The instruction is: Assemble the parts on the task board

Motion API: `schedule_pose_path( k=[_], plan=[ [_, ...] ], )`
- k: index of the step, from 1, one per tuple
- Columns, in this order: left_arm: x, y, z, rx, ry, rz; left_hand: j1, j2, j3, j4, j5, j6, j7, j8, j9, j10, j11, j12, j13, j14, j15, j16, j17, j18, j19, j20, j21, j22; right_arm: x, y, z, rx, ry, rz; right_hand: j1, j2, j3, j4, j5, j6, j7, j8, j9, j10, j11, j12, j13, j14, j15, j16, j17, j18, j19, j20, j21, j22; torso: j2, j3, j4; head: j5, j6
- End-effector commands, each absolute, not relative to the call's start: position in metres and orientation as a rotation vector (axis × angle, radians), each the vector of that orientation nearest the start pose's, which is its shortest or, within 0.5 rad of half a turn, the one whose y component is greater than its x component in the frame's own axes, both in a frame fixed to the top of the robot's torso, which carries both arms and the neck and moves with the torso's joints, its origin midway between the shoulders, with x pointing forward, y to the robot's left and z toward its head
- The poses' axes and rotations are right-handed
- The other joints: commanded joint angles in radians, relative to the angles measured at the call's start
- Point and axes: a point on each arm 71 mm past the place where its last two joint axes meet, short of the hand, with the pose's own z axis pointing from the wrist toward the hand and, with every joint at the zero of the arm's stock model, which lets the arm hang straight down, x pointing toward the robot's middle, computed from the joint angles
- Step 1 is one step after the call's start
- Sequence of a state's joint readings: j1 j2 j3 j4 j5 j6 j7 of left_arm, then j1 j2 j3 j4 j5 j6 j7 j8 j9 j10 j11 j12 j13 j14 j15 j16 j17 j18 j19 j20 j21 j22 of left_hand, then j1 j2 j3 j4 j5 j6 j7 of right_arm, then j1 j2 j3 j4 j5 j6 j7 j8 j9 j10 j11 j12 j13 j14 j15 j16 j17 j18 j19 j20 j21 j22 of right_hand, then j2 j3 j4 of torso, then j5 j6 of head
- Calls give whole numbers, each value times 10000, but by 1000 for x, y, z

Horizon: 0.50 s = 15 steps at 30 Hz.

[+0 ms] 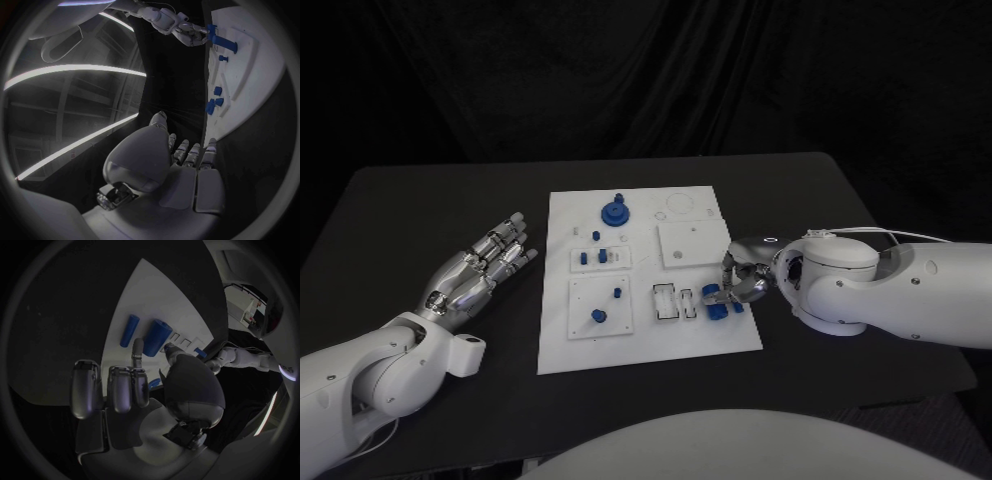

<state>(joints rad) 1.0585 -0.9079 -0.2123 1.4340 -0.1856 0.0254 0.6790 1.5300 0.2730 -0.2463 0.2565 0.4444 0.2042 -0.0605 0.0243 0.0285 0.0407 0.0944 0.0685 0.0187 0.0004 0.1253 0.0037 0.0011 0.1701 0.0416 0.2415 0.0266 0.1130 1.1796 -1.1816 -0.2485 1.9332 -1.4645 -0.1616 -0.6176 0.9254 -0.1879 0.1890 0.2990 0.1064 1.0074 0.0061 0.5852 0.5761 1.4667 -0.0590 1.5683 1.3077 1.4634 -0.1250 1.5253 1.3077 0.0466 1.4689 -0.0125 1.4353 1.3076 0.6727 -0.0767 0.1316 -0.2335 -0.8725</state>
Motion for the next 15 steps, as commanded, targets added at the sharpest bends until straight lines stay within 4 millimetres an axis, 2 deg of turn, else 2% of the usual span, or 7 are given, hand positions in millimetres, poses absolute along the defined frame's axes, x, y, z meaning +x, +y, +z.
schedule_pose_path(
  k=[1, 7, 10, 12, 14, 15],
  plan=[
    [430, 250, -283, -9117, 15547, -17722, 109, -25, 0, -55, 69, 35, 37, 57, 12, 43, 20, 51, 5, -3, 37, -36, -10, 107, -13, 69, -2, 6, 360, -267, -248, 288, 21230, 1816, -75, -29, -6, 3, -200, -17, -89, 147, 127, 1041, -104, 25, 2631, 942, -17, 45, 1889, -149, 569, -4, 68, 2221, -9, -4, 4, 38, -2],
    [430, 250, -285, -9164, 15640, -17683, 177, -23, 32, -116, 158, 61, 72, 60, 15, 35, 43, 44, 2, -4, 50, -37, -11, 104, -17, 85, -6, -20, 360, -267, -252, 234, 21379, 1839, -107, 34, 39, 1, -297, -129, -77, 142, 166, 1041, -104, 25, 2631, 942, -22, 49, 1890, -148, 564, -14, 71, 2220, -8, -2, 0, 81, -2],
    [429, 250, -285, -9192, 15700, -17672, 198, -24, 41, -137, 188, 63, 87, 59, 15, 31, 51, 41, 1, -4, 54, -37, -11, 103, -18, 90, -6, -24, 361, -264, -254, 180, 21458, 1934, -1, 103, 125, -7, -280, -477, 24, -119, 45, 1041, -22, 25, 2631, 928, 22, 19, 1827, -139, 542, 6, 33, 2204, -8, -4, 16, 70, -2],
    [429, 250, -286, -9210, 15746, -17678, 234, -21, 59, -178, 239, 131, 171, 71, 24, 43, 88, 61, 7, -4, 61, -37, -11, 103, -16, 101, -5, -26, 361, -262, -256, 141, 21519, 1986, 206, 184, 227, -15, -87, -574, 84, -289, -64, 1041, 31, 25, 2631, 924, 71, 11, 1807, -136, 530, 44, 18, 2197, -15, -5, 22, 63, -2],
    [429, 250, -286, -9226, 15790, -17693, 258, -16, 73, -219, 268, 375, 332, 120, 59, 44, 116, 64, 7, -4, 62, -37, -11, 104, -16, 109, -6, -38, 362, -260, -259, 91, 21671, 2035, 599, 278, 356, -27, 368, -674, 171, -571, -274, 1041, 110, 25, 2631, 917, 143, 1, 1778, -130, 516, 108, 3, 2188, -17, -5, 20, 65, -2],
    [429, 250, -286, -9228, 15794, -17694, 261, -15, 75, -225, 277, 480, 359, 143, 74, 43, 118, 63, 7, -4, 62, -37, -11, 104, -17, 110, -7, -43, 362, -260, -259, 88, 21693, 2040, 599, 278, 356, -27, 368, -674, 171, -571, -274, 1041, 110, 25, 2631, 917, 143, 1, 1778, -130, 516, 108, 3, 2188, -17, -4, 20, 64, -2]
  ],
)
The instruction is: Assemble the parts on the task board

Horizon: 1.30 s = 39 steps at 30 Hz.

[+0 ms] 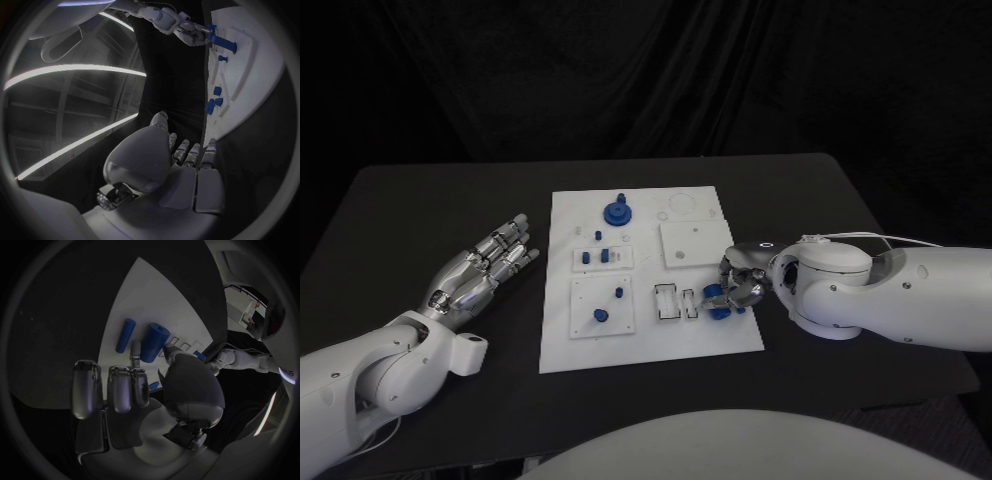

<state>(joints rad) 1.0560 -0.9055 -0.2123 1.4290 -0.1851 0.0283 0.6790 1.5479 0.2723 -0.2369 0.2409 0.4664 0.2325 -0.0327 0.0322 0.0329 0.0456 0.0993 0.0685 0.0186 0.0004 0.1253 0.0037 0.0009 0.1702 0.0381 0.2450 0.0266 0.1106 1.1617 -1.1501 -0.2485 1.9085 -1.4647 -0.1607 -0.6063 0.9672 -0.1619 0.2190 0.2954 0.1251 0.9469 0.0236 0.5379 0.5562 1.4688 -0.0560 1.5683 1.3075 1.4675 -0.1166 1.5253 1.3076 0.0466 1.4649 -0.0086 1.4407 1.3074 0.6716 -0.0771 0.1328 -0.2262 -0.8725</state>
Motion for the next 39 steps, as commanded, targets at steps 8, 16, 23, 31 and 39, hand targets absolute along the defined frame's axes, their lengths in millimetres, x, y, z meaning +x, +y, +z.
schedule_pose_path(
  k=[8, 16, 23, 31, 39],
  plan=[
    [429, 250, -286, -9241, 15793, -17707, 88, -13, -18, -87, 77, 333, 165, 109, 48, -2, 82, 69, 9, -4, 56, -37, -9, 103, 14, 78, -10, -35, 366, -255, -270, 131, 22595, 1939, 869, 94, 168, -18, 877, -431, 209, -656, -497, 1020, 227, 25, 2633, 848, 210, -61, 1644, -107, 508, 213, -138, 2157, -2, 2, 0, -19, -2],
    [429, 251, -286, -9250, 15806, -17713, 88, -15, -19, -89, 83, 339, 171, 111, 49, -3, 86, 68, 9, -4, 55, -37, -9, 103, 13, 78, -11, -39, 367, -260, -276, 1600, 23289, 2227, 2275, 438, 856, -577, 3463, -658, 237, -489, -437, 1020, 260, 25, 2633, 804, 233, -193, 1357, -85, 492, 260, -215, 2126, -7, -5, -4, 164, -2],
    [428, 252, -287, -9264, 15805, -17692, 88, -15, -19, -89, 83, 339, 171, 111, 49, -3, 86, 68, 9, -4, 55, -37, -9, 103, 13, 78, -11, -39, 365, -262, -271, 4198, 22817, 3728, 2672, 551, 1300, -1096, 4910, -672, 68, 381, 52, 1020, 126, 25, 2633, 817, 128, -158, 1363, -115, 557, 167, -86, 2171, -1, 0, 7, 268, -2],
    [428, 251, -286, -9232, 15734, -17758, 88, -18, -20, -95, 102, 322, 187, 112, 45, -6, 98, 65, 8, -4, 53, -37, -9, 102, 8, 78, -14, -51, 367, -259, -249, 6595, 21612, 5557, 2602, 501, 1571, -1350, 5669, -845, 19, 866, 318, 1020, 72, 25, 2633, 807, 78, -172, 1292, -123, 573, 108, -51, 2182, -1, 8, -9, 360, -2],
    [429, 251, -287, -9215, 15721, -17737, 89, -17, -18, -98, 107, 321, 192, 112, 44, -10, 106, 58, 6, -4, 54, -37, -9, 102, 9, 78, -13, -48, 372, -246, -242, 6817, 22087, 6157, 2194, 579, 1618, -1193, 5068, -932, 8, 1033, 353, 1020, 63, 25, 2633, 787, 69, -209, 1176, -102, 545, 96, -135, 2151, -10, 4, 8, 417, -2]
  ],
)
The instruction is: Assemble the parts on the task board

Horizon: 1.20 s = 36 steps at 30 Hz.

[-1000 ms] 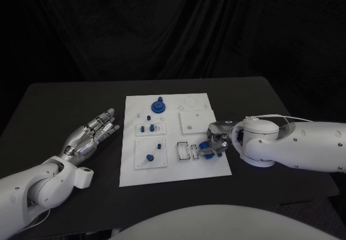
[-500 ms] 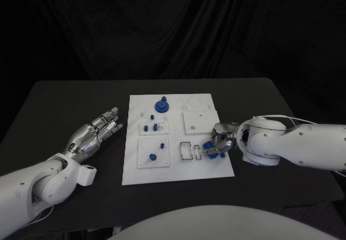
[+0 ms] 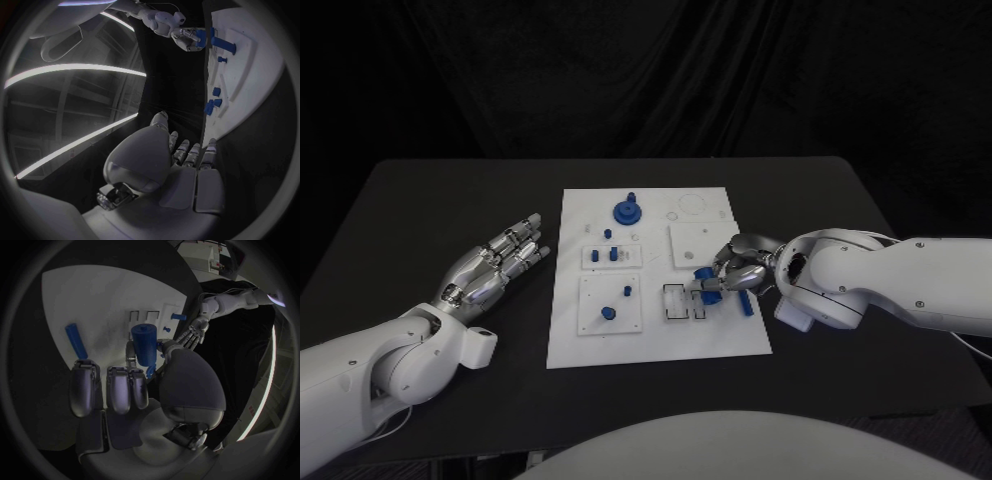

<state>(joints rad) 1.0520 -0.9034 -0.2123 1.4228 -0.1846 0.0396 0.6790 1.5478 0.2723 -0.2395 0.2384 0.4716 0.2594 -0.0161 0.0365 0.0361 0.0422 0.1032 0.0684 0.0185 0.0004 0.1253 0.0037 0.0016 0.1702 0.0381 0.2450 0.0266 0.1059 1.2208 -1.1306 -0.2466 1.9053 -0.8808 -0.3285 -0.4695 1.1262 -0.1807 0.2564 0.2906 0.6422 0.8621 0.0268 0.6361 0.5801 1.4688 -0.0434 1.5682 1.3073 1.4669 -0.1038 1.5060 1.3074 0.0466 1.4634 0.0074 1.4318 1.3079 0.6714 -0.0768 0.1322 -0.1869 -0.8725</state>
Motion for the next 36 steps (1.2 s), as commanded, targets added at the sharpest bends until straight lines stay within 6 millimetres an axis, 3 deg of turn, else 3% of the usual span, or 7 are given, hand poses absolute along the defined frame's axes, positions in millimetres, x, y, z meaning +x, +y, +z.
schedule_pose_path(
  k=[1, 9, 12, 17, 25, 31, 36],
  plan=[
    [429, 251, -287, -9216, 15722, -17737, 89, -16, 8, -74, 55, 52, 25, 69, 12, 24, 67, 58, 8, -4, 54, -37, -16, 102, 9, 78, -13, -1, 373, -244, -243, 6776, 22209, 6196, 562, 775, 1248, -1120, -181, -97, -25, 61, 110, 1020, -64, 26, 2635, 792, -59, -17, 1173, -100, 556, -64, -56, 2143, -10, -3, 24, 37, -2],
    [429, 253, -287, -9236, 15730, -17687, 89, -16, 8, -74, 55, 52, 25, 69, 12, 24, 67, 58, 8, -4, 54, -37, -16, 102, 9, 78, -13, -1, 375, -231, -250, 6339, 22755, 6200, 224, 809, 1180, -840, -1247, -182, -11, 124, 51, 1020, -49, 26, 2635, 781, -47, -29, 1115, -96, 546, -55, -80, 2135, -25, -5, -18, 197, -2],
    [429, 252, -287, -9239, 15737, -17692, 89, -16, 8, -74, 55, 52, 25, 69, 12, 24, 67, 58, 8, -4, 54, -37, -16, 102, 9, 78, -13, -1, 374, -228, -253, 6184, 22949, 6127, 65, 797, 1066, -686, -1831, -212, 10, 139, 7, 1020, -31, 26, 2635, 774, -32, -37, 1081, -92, 540, -43, -96, 2130, -4, -17, 43, 169, -2],
    [429, 252, -288, -9240, 15745, -17693, 89, -16, 8, -74, 55, 52, 25, 69, 12, 24, 67, 58, 8, -4, 54, -37, -16, 102, 9, 78, -13, -1, 374, -226, -255, 6028, 23075, 6000, -244, 757, 730, -438, -1998, -233, 57, 151, -43, 1020, 9, 26, 2635, 766, -1, -50, 1035, -83, 524, -20, -142, 2116, 12, -3, 21, 204, -2],
    [430, 251, -288, -9238, 15776, -17739, 87, -16, 8, -79, 61, 38, 33, 69, 9, 15, 75, 48, 4, -4, 59, -37, -16, 102, 8, 80, -14, -4, 373, -226, -257, 5856, 23218, 5764, -671, 873, 39, -40, -2904, -331, 132, 77, -228, 1020, 77, 26, 2635, 750, 57, -71, 949, -69, 503, 37, -206, 2097, 15, -12, 33, 240, -2],
    [430, 251, -288, -9248, 15790, -17738, 87, -16, 8, -79, 61, 38, 33, 69, 9, 15, 75, 48, 4, -4, 59, -37, -16, 102, 8, 80, -14, -4, 374, -227, -258, 5807, 23314, 5643, -1121, 1019, -445, -3, -3798, -393, 160, 25, -373, 1020, 108, 26, 2635, 739, 86, -85, 890, -58, 489, 70, -255, 2083, 12, -14, -16, 302, -2],
    [429, 251, -289, -9255, 15804, -17755, 85, -14, 9, -81, 62, 43, 37, 71, 9, 10, 76, 41, 3, -4, 62, -37, -16, 102, 8, 82, -14, -5, 375, -227, -259, 5658, 23345, 5519, -1942, 1186, -1063, 19, -5031, -425, 152, 34, -502, 1020, 102, 26, 2635, 734, 83, -82, 861, -49, 480, 72, -296, 2072, 11, -8, -3, 316, -2]
  ],
)
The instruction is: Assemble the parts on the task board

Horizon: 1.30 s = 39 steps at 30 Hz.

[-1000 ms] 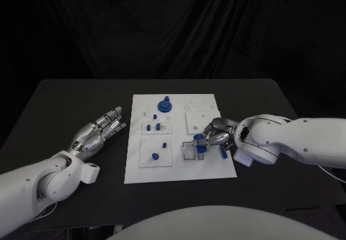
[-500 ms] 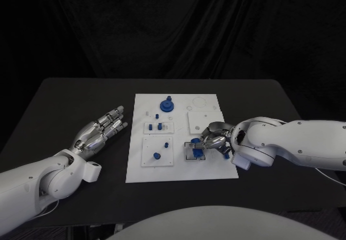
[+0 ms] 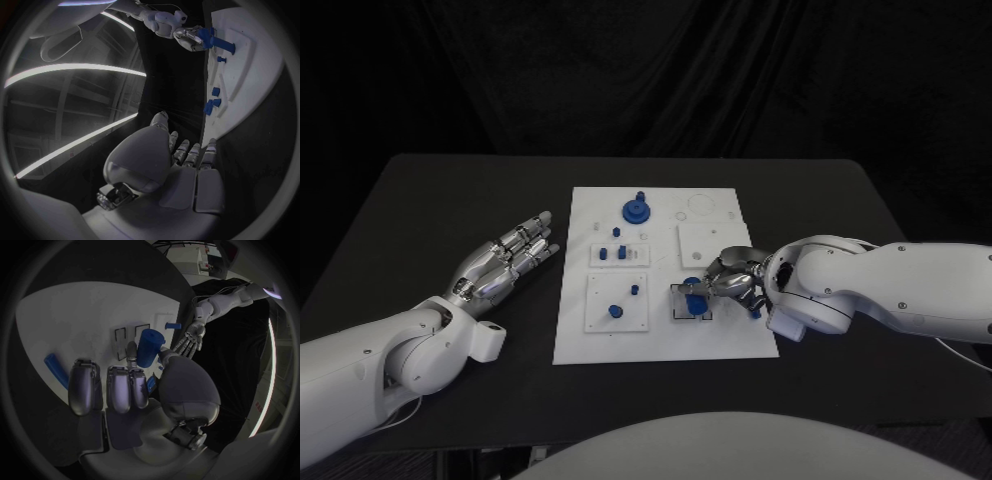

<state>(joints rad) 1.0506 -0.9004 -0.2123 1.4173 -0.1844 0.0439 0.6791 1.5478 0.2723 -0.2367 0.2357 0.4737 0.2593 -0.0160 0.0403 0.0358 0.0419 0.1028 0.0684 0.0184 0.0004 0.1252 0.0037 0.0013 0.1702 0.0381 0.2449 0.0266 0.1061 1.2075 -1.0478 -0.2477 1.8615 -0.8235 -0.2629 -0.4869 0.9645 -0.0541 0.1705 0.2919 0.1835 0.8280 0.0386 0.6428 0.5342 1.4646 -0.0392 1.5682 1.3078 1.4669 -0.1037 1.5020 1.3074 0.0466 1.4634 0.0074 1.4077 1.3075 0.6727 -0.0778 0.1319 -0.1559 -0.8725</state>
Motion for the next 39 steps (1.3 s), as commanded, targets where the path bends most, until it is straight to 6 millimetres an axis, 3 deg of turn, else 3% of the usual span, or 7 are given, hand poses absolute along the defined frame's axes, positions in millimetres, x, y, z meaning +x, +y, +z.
schedule_pose_path(
  k=[1, 5, 7, 20, 26, 27, 39],
  plan=[
    [429, 251, -289, -9256, 15805, -17757, 86, -14, -19, -54, 40, 44, 36, 33, 12, 12, 80, 41, 3, -4, 63, -37, -13, 102, 8, 82, -14, -7, 375, -227, -259, 5634, 23339, 5505, -392, -70, -306, 7, -654, -93, 34, -25, -66, 1062, 61, 26, 2630, 736, 81, -34, 870, -49, 481, 72, -54, 2077, -1, 4, -2, 10, -2],
    [429, 251, -289, -9266, 15817, -17760, 84, -13, -19, -55, 40, 39, 41, 33, 11, 9, 81, 39, 3, -4, 67, -37, -13, 102, 7, 83, -14, -8, 375, -227, -259, 5569, 23315, 5474, -623, -37, -585, 18, -1139, -109, 37, 4, -119, 1062, 63, 26, 2630, 733, 83, -34, 851, -48, 482, 74, -62, 2076, -18, 2, 8, 30, -2],
    [429, 251, -290, -9272, 15825, -17761, 84, -13, -19, -55, 40, 39, 41, 33, 11, 9, 81, 39, 3, -4, 67, -37, -13, 102, 7, 83, -14, -8, 375, -227, -259, 5555, 23300, 5474, -768, 26, -871, 9, -784, -123, 36, 24, -154, 1062, 61, 26, 2630, 733, 82, -25, 856, -48, 482, 70, -64, 2076, -22, 2, 13, 33, -2],
    [428, 251, -291, -9319, 15858, -17734, 84, -13, -19, -55, 40, 39, 41, 33, 11, 9, 81, 39, 3, -4, 67, -37, -13, 102, 7, 83, -14, -8, 376, -228, -256, 5317, 22869, 5655, -654, 215, -1464, -28, -785, -44, 9, 151, -207, 1062, 41, 26, 2630, 745, 68, 15, 917, -56, 498, 62, -32, 2090, -10, 4, 4, 82, -2],
    [427, 253, -292, -9352, 15850, -17683, 80, -12, -19, -59, 42, 47, 51, 37, 11, 7, 83, 40, 3, -4, 77, -37, -13, 102, 9, 87, -13, -6, 373, -234, -245, 4990, 21961, 5894, 380, 334, -1725, -78, 43, 37, -39, 318, -242, 1062, 2, 26, 2630, 753, 34, 56, 971, -72, 525, 30, 39, 2113, -18, 9, 10, 96, -2],
    [427, 253, -292, -9359, 15850, -17669, 80, -12, -19, -59, 42, 47, 51, 37, 11, 7, 83, 40, 3, -4, 77, -37, -13, 102, 9, 87, -13, -6, 373, -237, -242, 4941, 21873, 5834, 564, 361, -1793, -66, 441, 28, -41, 332, -262, 1062, -3, 26, 2630, 756, 31, 66, 985, -76, 531, 23, 53, 2118, -16, 9, 10, 96, -2],
    [426, 254, -292, -9382, 15825, -17573, 77, -16, -22, -61, 45, 74, 52, 44, 14, 14, 81, 53, 7, -4, 78, -37, -13, 103, 13, 88, -11, 2, 373, -280, -214, 4148, 21726, 3615, 1213, 391, -2111, -77, 2538, 9, -20, 283, -447, 1062, 14, 26, 2630, 761, 41, 104, 1022, -110, 580, 31, 194, 2162, -18, 21, -24, 48, -2]
  ],
)
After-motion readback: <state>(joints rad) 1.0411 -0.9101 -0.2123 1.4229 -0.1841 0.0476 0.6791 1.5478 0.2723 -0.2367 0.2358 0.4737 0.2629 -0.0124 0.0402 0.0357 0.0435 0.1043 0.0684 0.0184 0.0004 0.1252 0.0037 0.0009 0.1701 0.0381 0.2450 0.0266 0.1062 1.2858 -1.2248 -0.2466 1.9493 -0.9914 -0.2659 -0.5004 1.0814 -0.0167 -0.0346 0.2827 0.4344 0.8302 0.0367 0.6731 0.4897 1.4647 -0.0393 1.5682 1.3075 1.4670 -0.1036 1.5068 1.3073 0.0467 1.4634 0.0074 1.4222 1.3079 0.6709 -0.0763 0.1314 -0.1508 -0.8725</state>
